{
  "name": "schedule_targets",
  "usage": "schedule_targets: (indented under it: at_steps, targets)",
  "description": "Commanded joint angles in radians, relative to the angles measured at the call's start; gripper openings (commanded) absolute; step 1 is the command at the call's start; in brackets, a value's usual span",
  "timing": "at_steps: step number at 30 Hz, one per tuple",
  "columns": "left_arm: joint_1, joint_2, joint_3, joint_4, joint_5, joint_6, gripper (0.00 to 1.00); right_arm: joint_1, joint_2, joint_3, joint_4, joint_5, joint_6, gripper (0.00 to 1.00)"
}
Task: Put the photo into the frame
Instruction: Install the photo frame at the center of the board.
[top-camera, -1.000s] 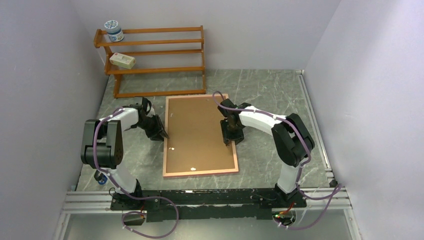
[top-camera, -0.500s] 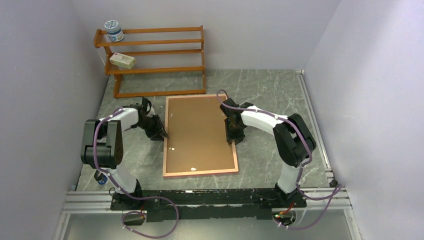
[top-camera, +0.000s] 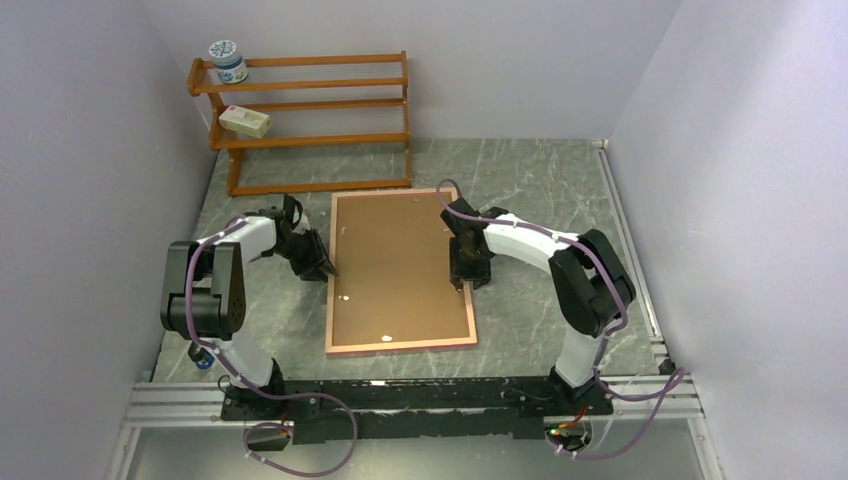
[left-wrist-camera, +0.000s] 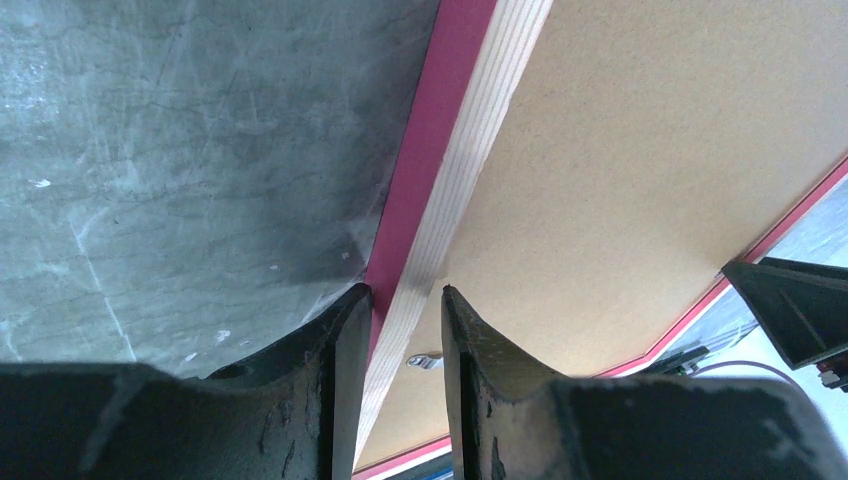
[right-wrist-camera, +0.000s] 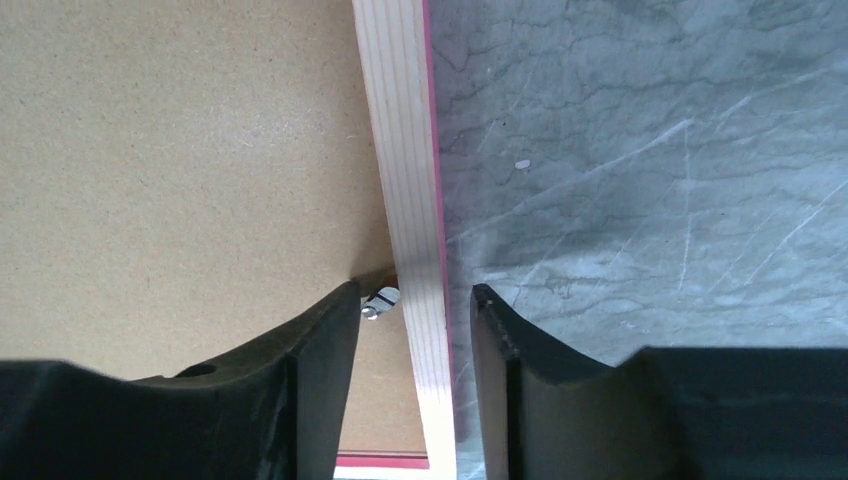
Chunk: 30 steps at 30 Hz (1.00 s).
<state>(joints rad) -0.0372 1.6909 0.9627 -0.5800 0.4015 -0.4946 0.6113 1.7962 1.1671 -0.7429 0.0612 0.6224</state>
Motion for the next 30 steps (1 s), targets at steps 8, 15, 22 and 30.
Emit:
schedule_targets:
  at_steps: [8, 15, 22, 30]
  targets:
    - [-0.006, -0.039, -0.001, 0.014, 0.002, -0.013, 0.38, 0.009, -0.056, 0.034, -0.037, 0.080, 0.031, 0.51]
    - [-0.005, -0.034, -0.002, 0.018, 0.006, -0.014, 0.38, 0.009, -0.054, 0.014, -0.042, 0.073, 0.032, 0.40]
    - [-0.005, -0.026, 0.001, 0.017, 0.008, -0.013, 0.38, 0.010, -0.004, 0.025, -0.032, 0.070, 0.025, 0.36]
    - [-0.006, -0.018, 0.004, 0.020, 0.013, -0.015, 0.38, 0.009, 0.018, -0.023, -0.021, 0.047, -0.016, 0.30]
